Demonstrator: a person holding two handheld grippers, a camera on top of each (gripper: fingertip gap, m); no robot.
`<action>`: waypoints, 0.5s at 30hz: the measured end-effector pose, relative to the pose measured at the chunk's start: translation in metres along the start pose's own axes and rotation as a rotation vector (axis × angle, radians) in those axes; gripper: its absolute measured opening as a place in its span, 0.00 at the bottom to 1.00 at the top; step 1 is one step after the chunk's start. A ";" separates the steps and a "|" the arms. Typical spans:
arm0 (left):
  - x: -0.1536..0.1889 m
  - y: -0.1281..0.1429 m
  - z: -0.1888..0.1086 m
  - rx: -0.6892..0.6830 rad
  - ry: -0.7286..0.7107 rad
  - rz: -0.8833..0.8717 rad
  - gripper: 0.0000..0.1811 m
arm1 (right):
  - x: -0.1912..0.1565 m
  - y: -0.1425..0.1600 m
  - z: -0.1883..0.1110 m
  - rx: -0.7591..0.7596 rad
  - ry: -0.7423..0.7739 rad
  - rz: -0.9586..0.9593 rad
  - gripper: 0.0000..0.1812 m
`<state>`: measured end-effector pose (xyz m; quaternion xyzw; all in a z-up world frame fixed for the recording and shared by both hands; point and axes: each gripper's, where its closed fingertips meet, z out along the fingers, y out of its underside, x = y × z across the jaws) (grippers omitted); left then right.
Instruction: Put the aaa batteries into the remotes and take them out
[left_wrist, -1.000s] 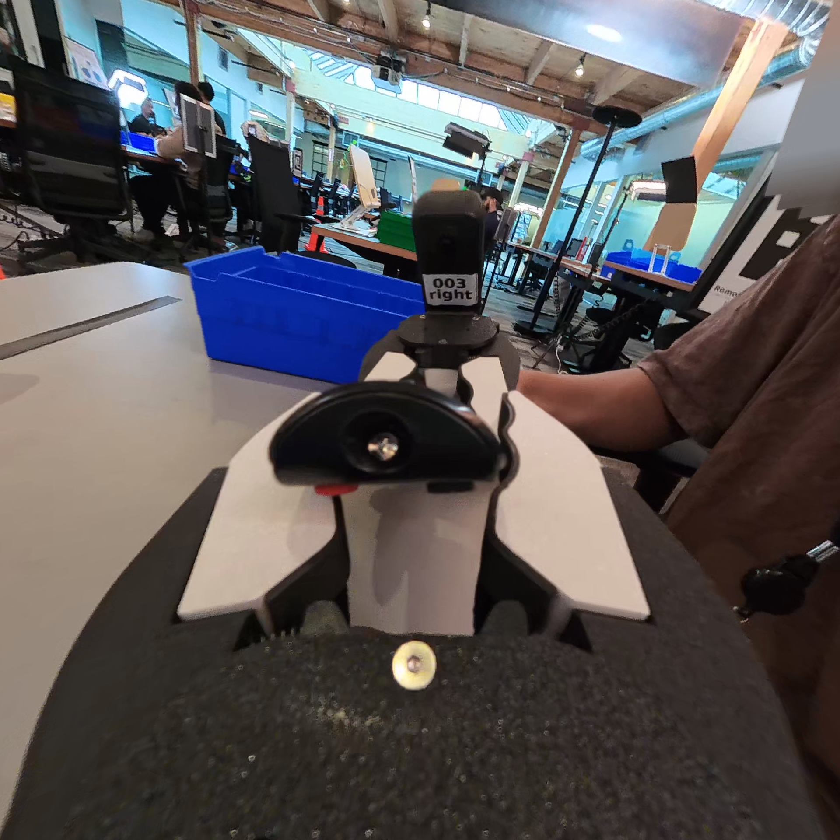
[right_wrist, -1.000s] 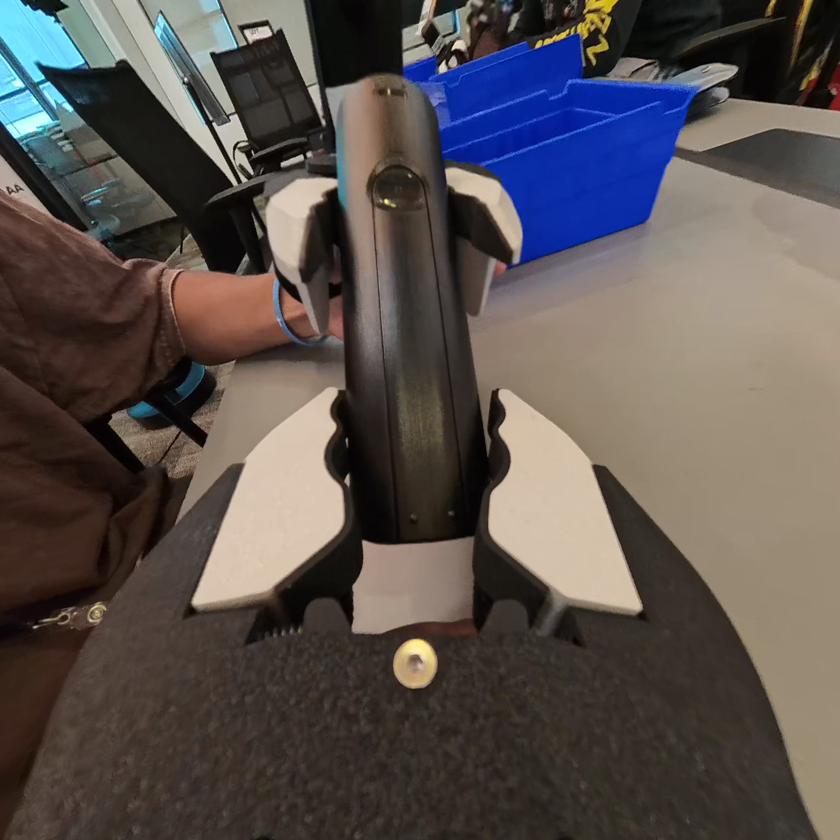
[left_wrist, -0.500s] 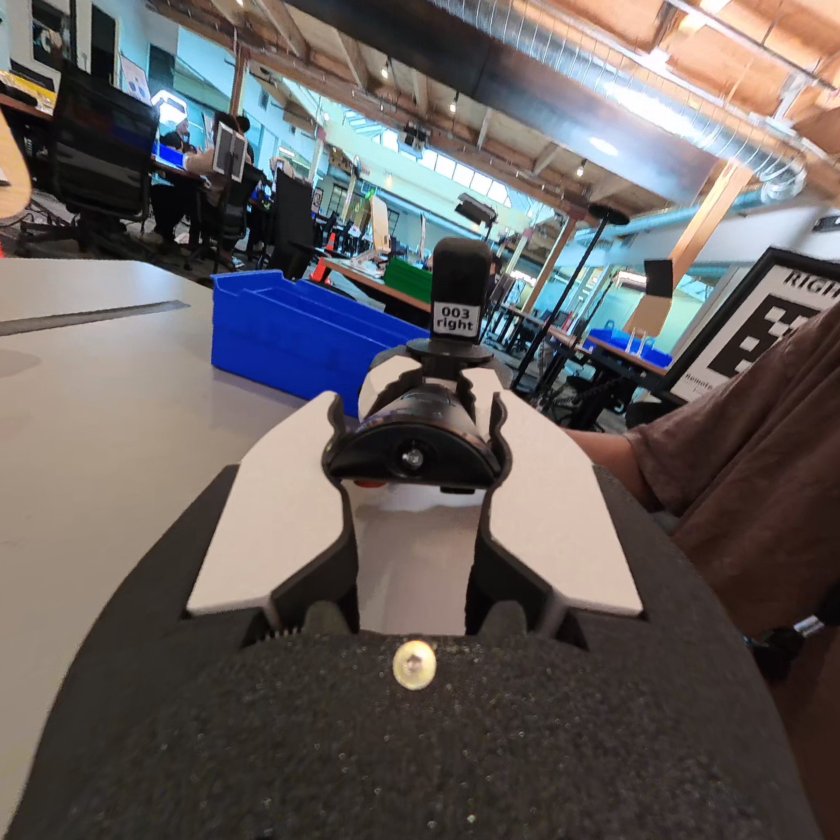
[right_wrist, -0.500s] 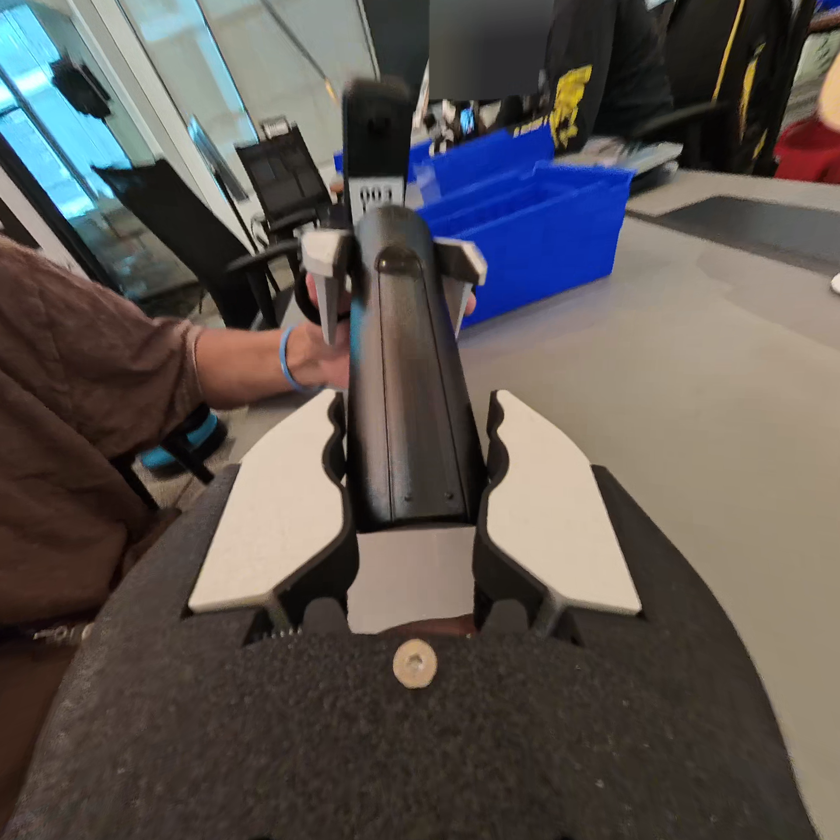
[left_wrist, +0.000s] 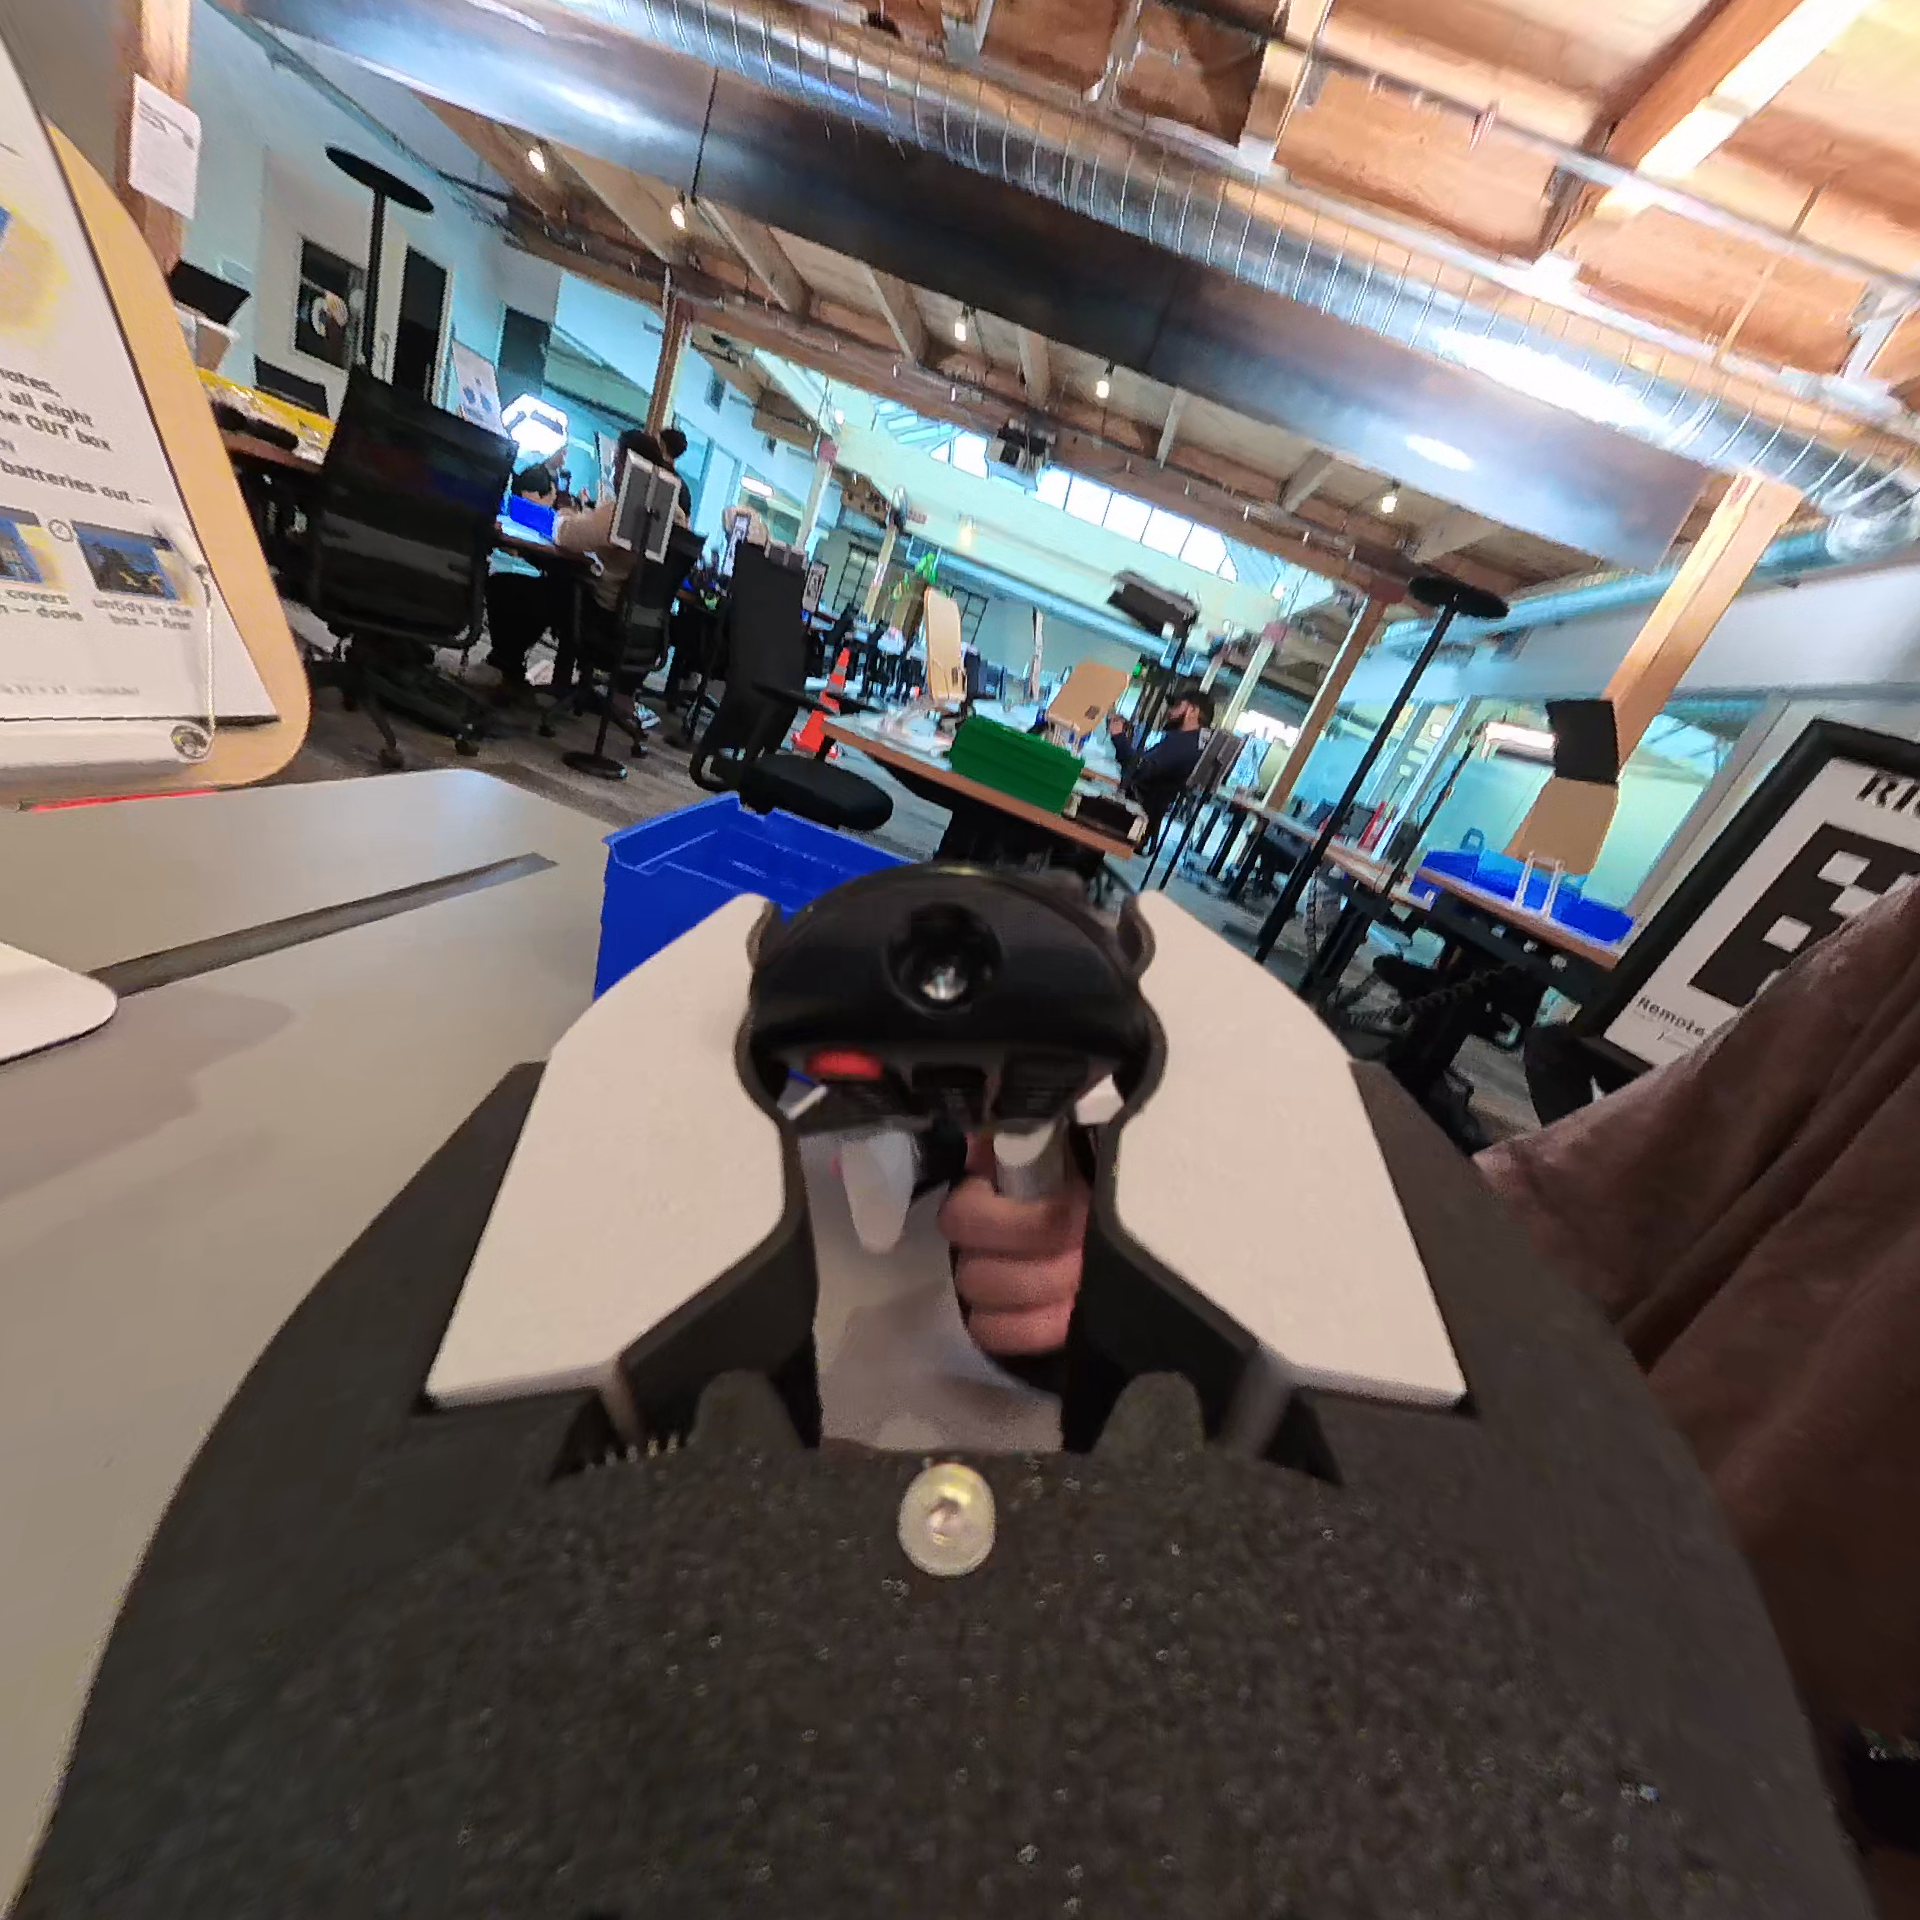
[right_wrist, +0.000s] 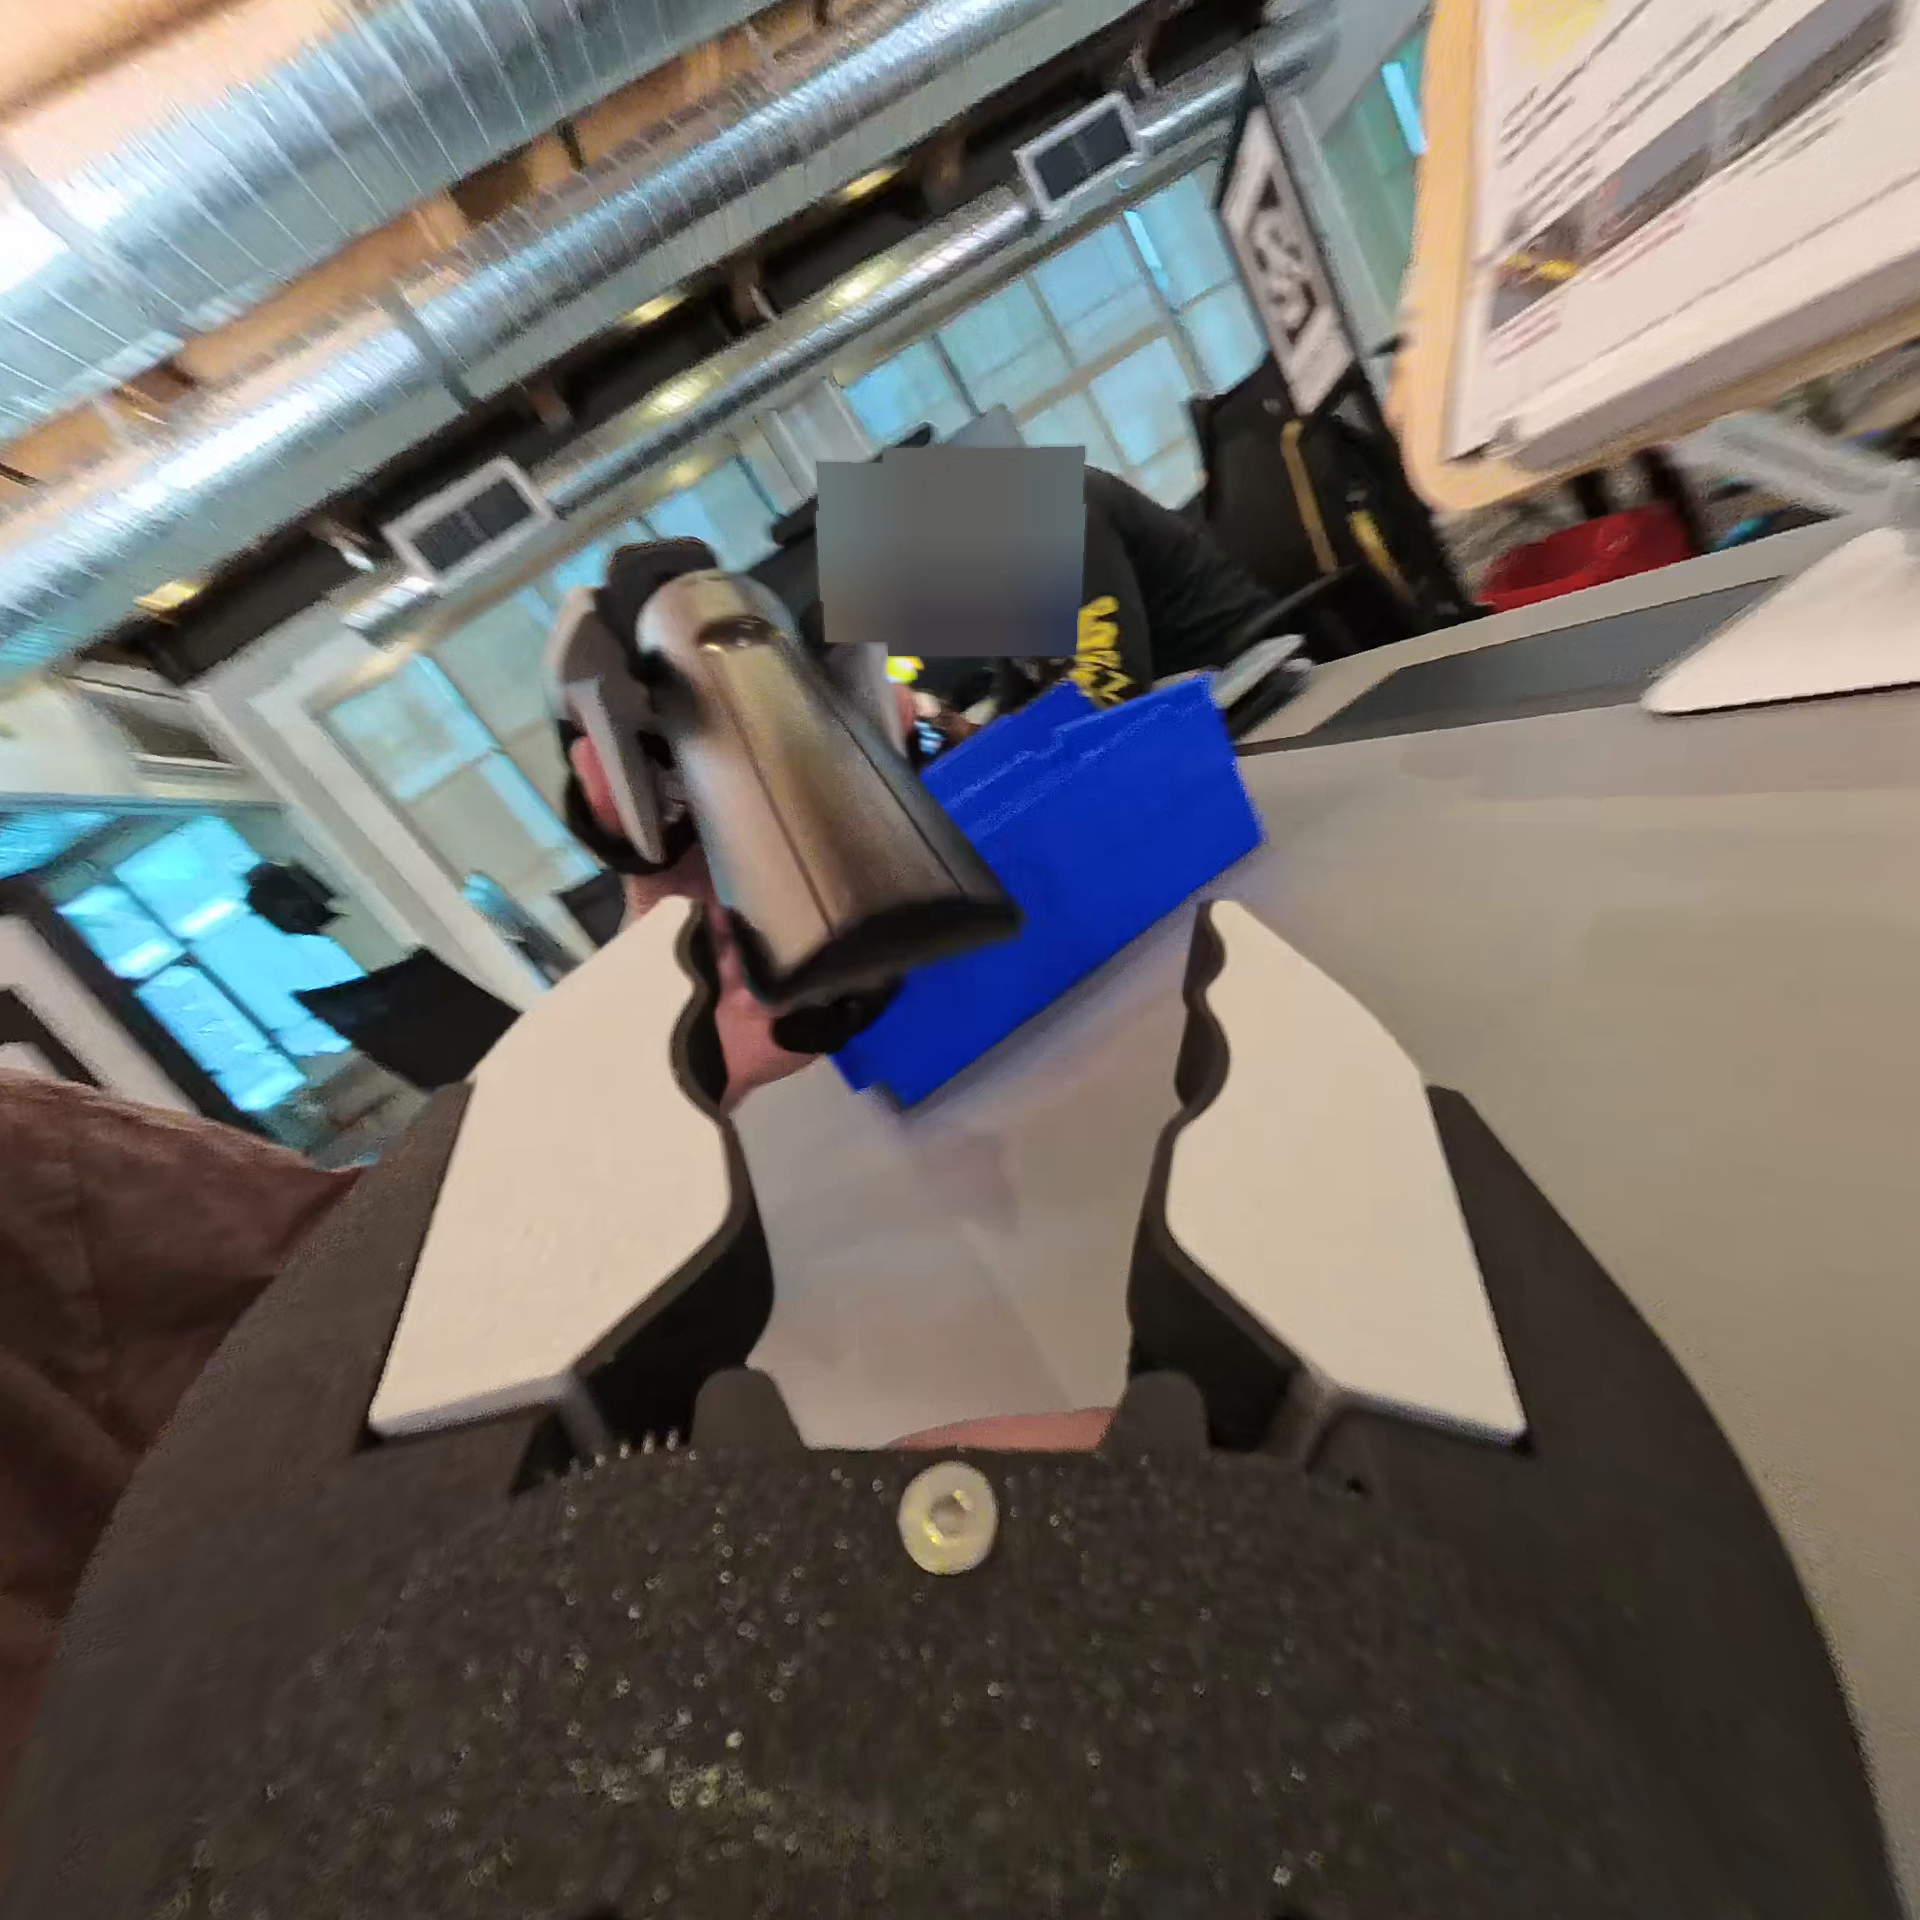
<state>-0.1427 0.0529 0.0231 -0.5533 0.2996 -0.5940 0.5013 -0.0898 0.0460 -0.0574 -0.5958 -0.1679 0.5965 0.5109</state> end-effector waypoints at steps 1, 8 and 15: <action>0.001 -0.001 -0.001 0.030 0.005 -0.013 0.33 | -0.008 0.002 0.004 0.014 -0.057 0.046 0.47; 0.000 0.020 0.007 0.031 -0.011 -0.075 0.33 | -0.023 0.015 0.023 0.006 -0.167 0.160 0.51; -0.006 -0.032 0.005 0.129 -0.073 -0.023 0.33 | 0.004 0.015 0.000 0.033 0.017 0.131 0.52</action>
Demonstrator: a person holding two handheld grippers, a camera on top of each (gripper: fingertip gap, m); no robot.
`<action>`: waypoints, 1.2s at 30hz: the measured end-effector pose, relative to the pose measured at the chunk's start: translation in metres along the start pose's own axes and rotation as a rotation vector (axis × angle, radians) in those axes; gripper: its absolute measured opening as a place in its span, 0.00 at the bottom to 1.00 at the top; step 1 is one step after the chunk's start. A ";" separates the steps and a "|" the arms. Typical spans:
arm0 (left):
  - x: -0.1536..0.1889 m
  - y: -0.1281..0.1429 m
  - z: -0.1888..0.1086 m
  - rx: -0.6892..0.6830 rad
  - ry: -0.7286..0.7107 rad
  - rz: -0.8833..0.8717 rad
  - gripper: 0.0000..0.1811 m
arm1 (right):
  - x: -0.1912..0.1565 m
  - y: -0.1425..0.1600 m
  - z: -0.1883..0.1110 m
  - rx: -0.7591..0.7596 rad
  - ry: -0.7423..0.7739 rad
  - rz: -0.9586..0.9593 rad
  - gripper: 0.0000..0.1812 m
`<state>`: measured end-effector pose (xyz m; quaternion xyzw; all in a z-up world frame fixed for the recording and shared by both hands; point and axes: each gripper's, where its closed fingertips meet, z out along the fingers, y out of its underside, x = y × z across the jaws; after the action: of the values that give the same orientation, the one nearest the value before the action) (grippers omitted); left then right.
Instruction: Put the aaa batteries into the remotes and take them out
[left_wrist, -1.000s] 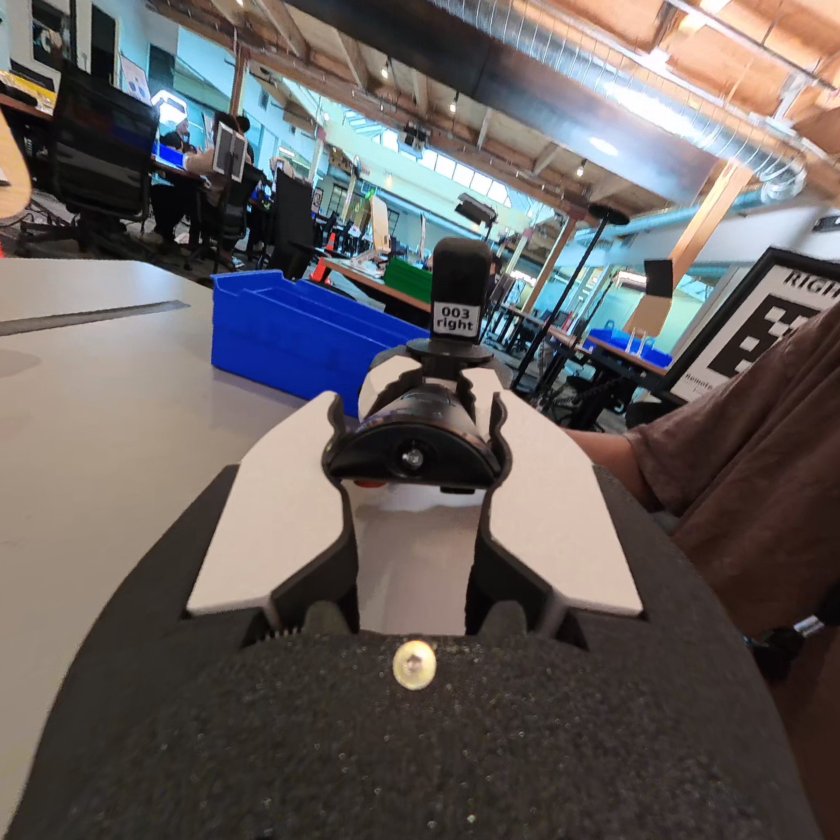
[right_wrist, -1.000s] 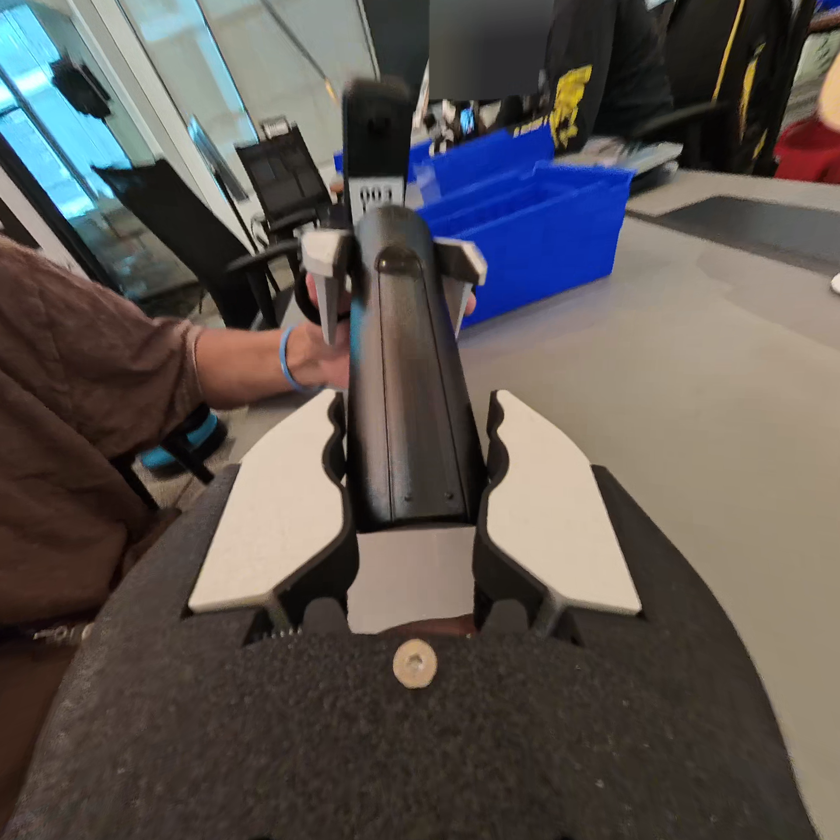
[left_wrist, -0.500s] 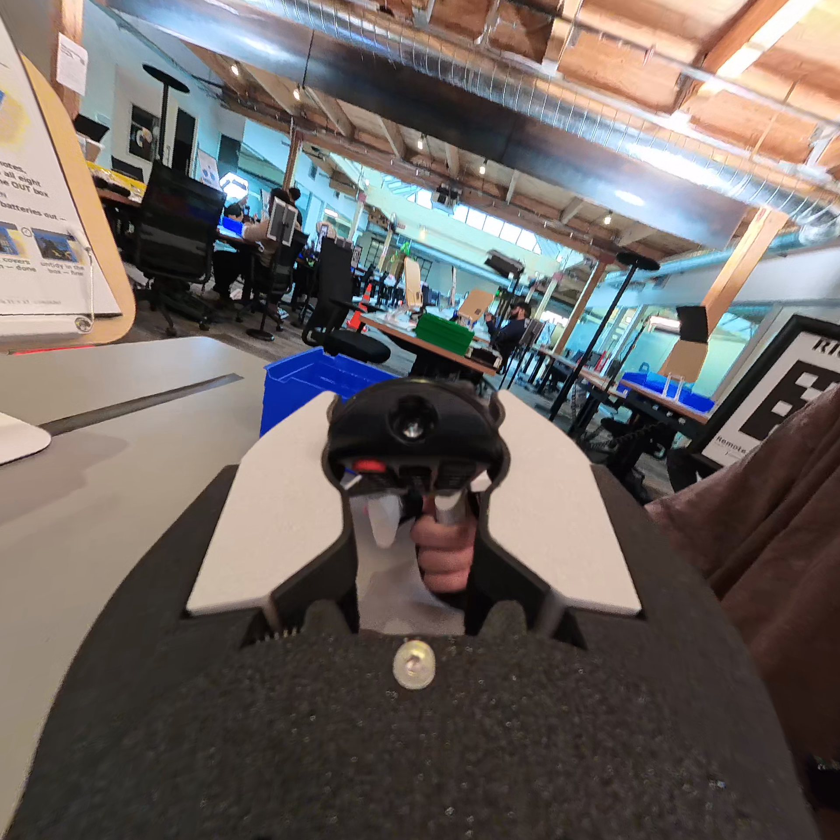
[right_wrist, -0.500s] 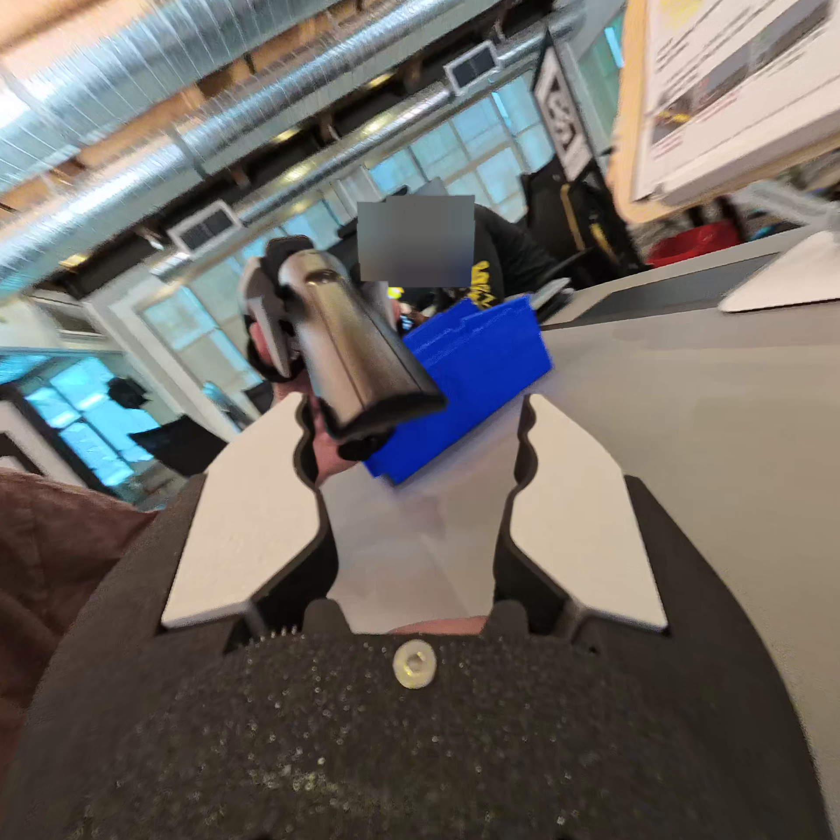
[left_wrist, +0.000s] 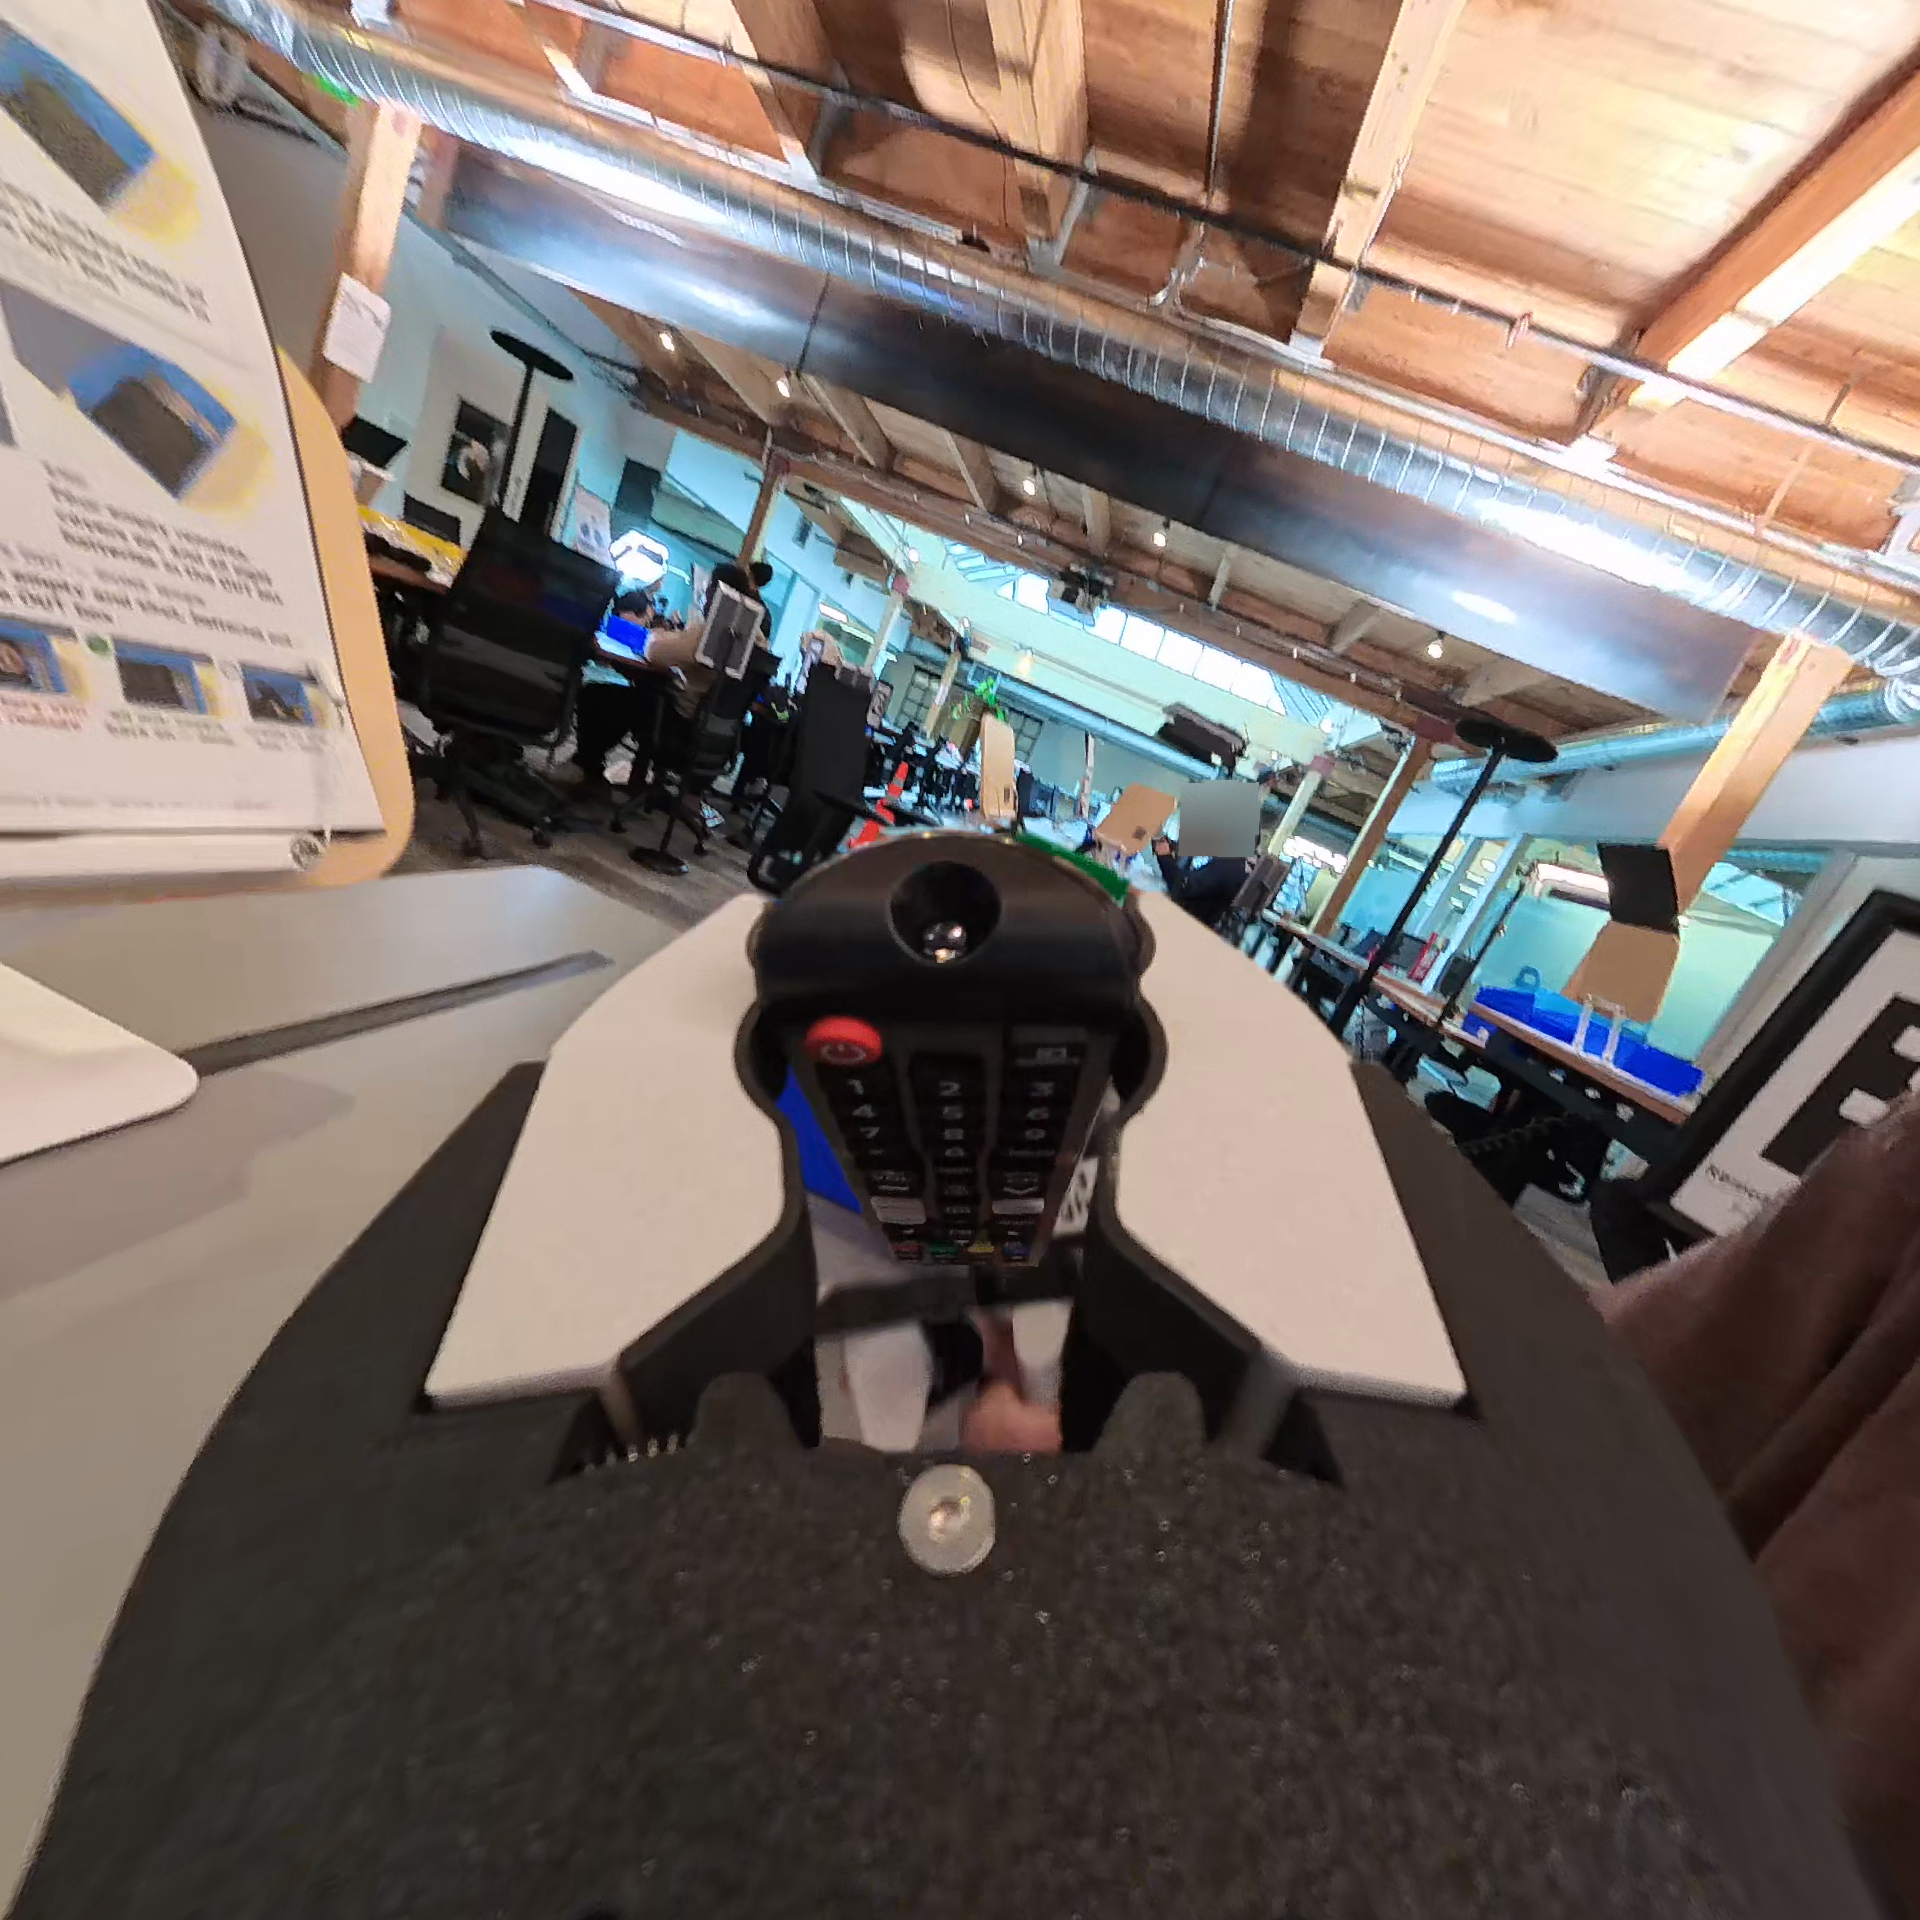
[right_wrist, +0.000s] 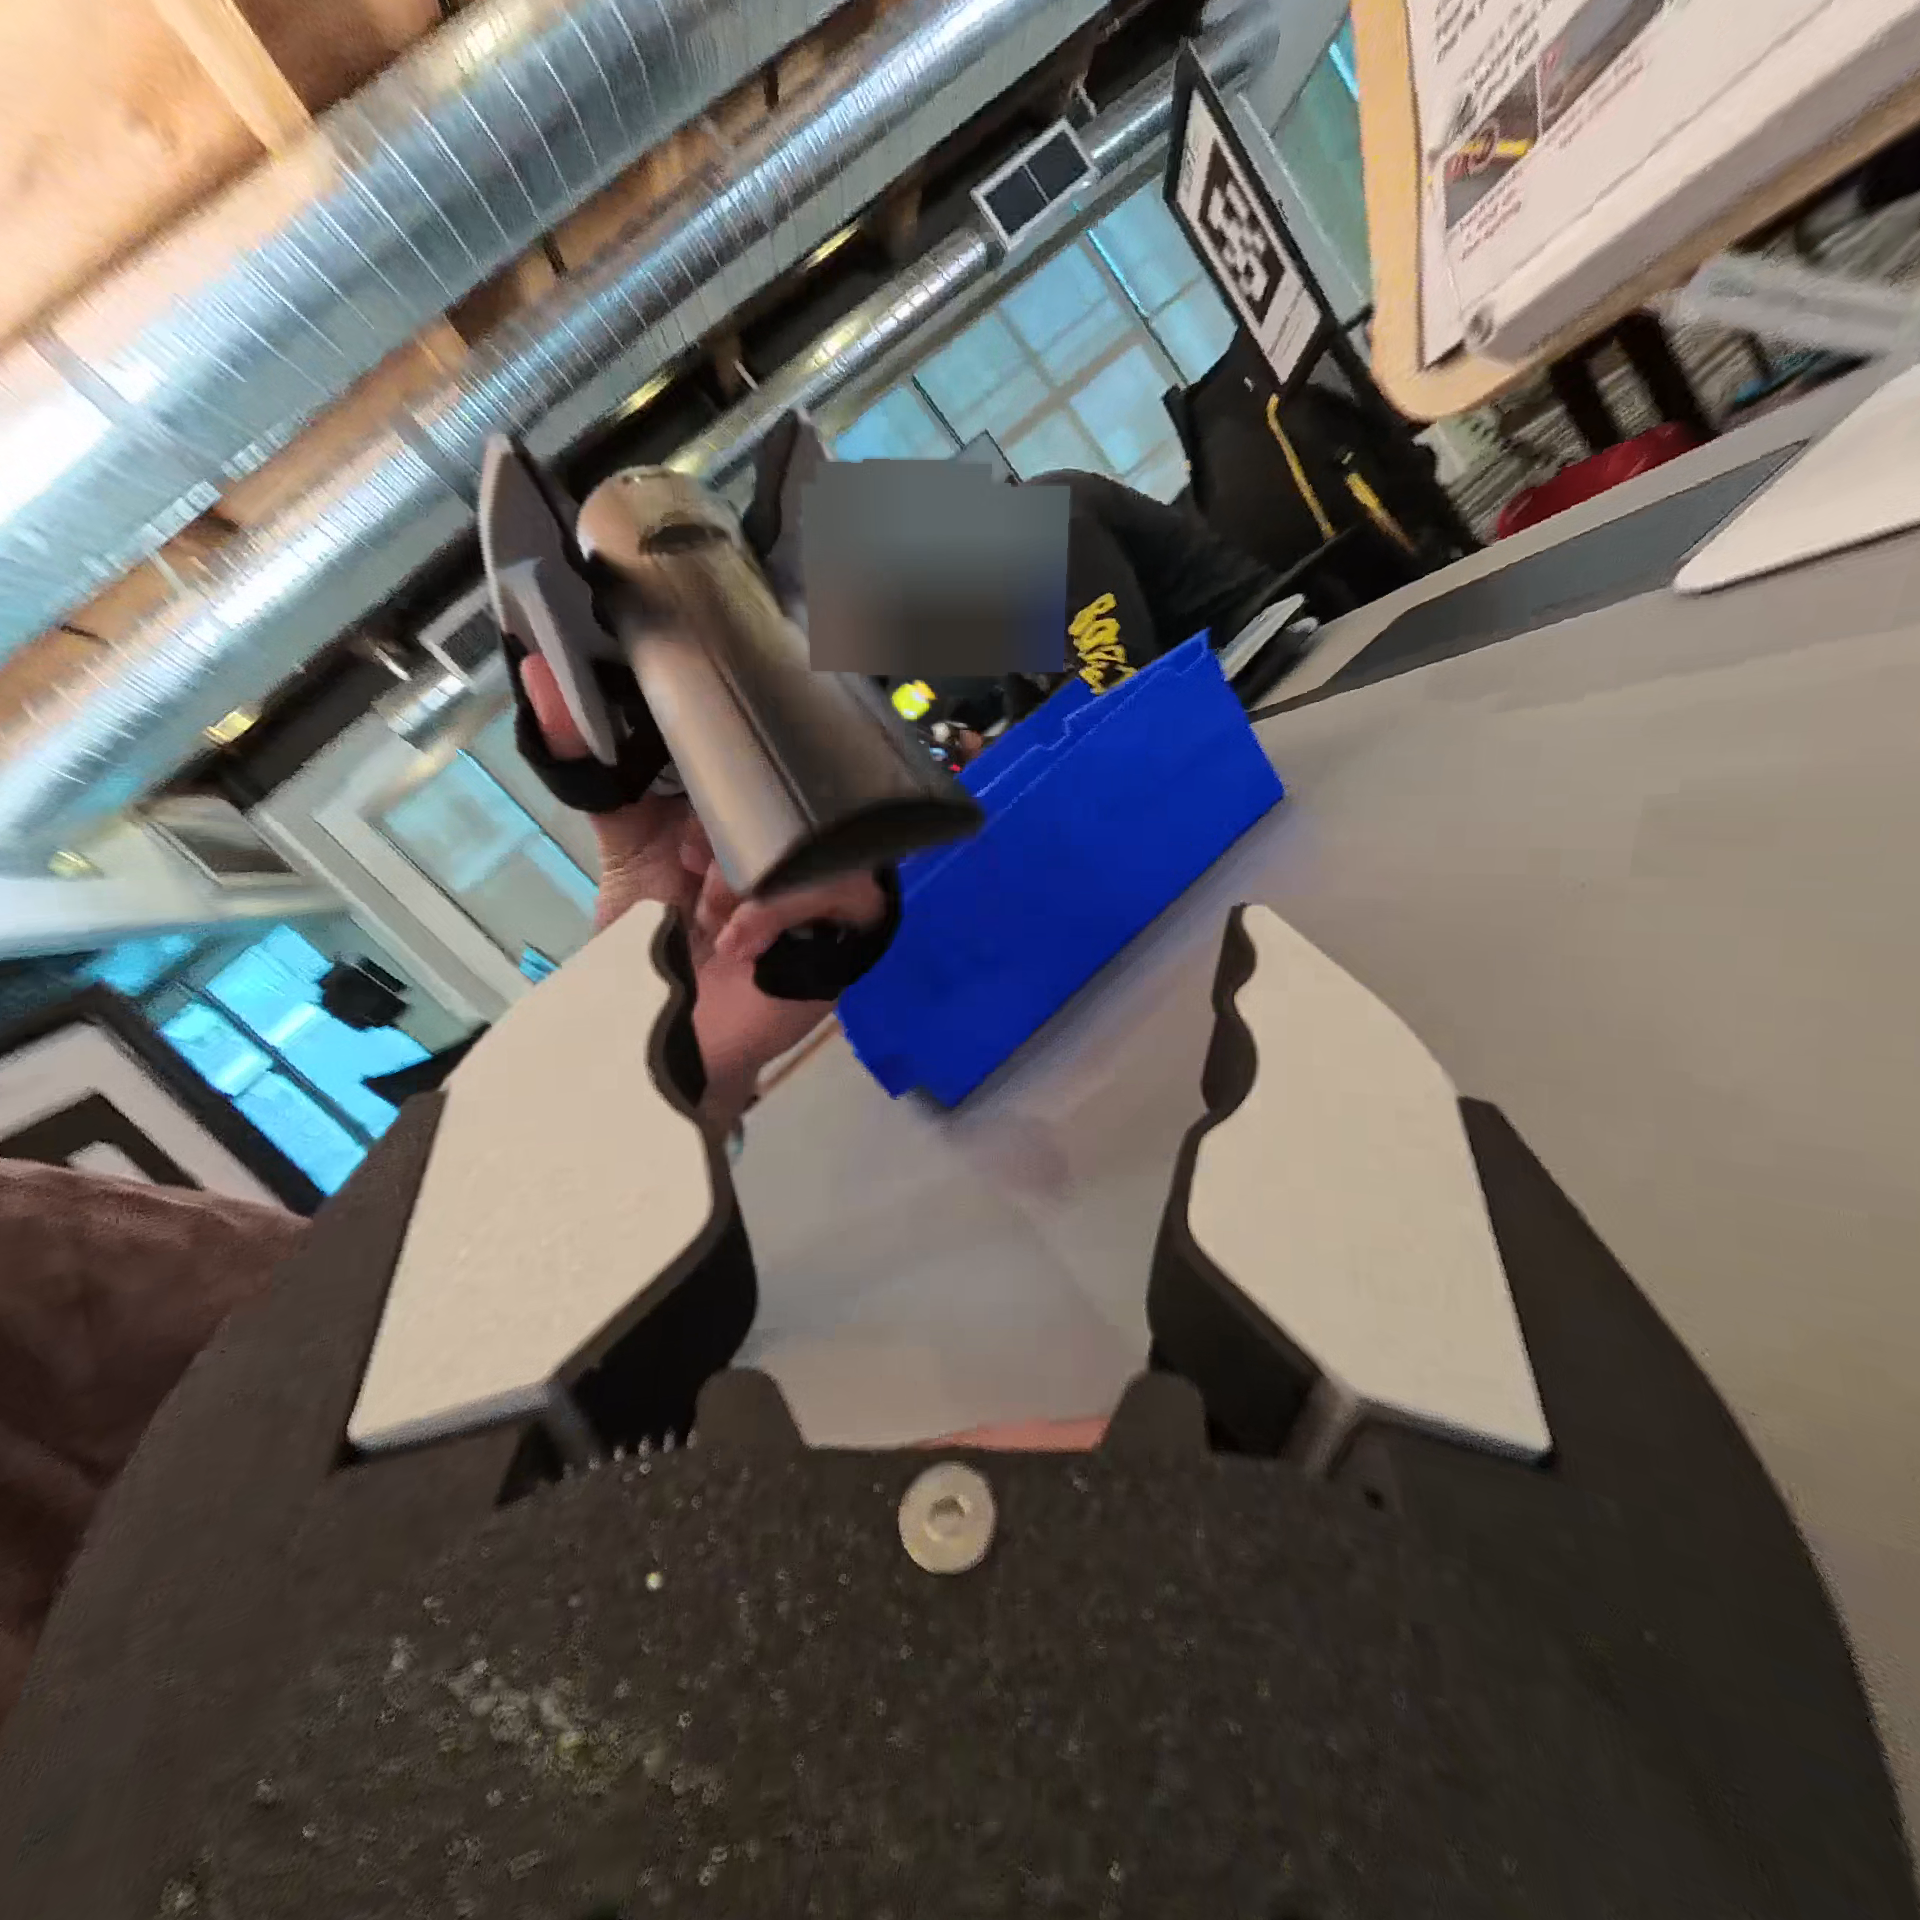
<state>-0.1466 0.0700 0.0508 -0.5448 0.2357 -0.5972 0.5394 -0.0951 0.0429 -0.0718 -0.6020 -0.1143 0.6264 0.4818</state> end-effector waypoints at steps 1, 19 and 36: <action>0.000 -0.006 0.003 0.027 -0.006 -0.007 0.34 | -0.005 0.004 0.004 0.002 -0.035 0.048 0.52; 0.043 0.098 0.012 -0.097 0.102 -0.052 0.34 | -0.062 -0.036 -0.008 0.148 -0.288 -0.100 0.36; 0.021 0.086 -0.050 -0.445 0.035 0.040 0.06 | -0.047 -0.017 -0.008 0.006 -0.334 -0.153 0.34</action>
<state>-0.1549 0.0096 -0.0308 -0.6353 0.3815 -0.5290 0.4134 -0.0896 0.0133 -0.0312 -0.4777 -0.2363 0.6795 0.5042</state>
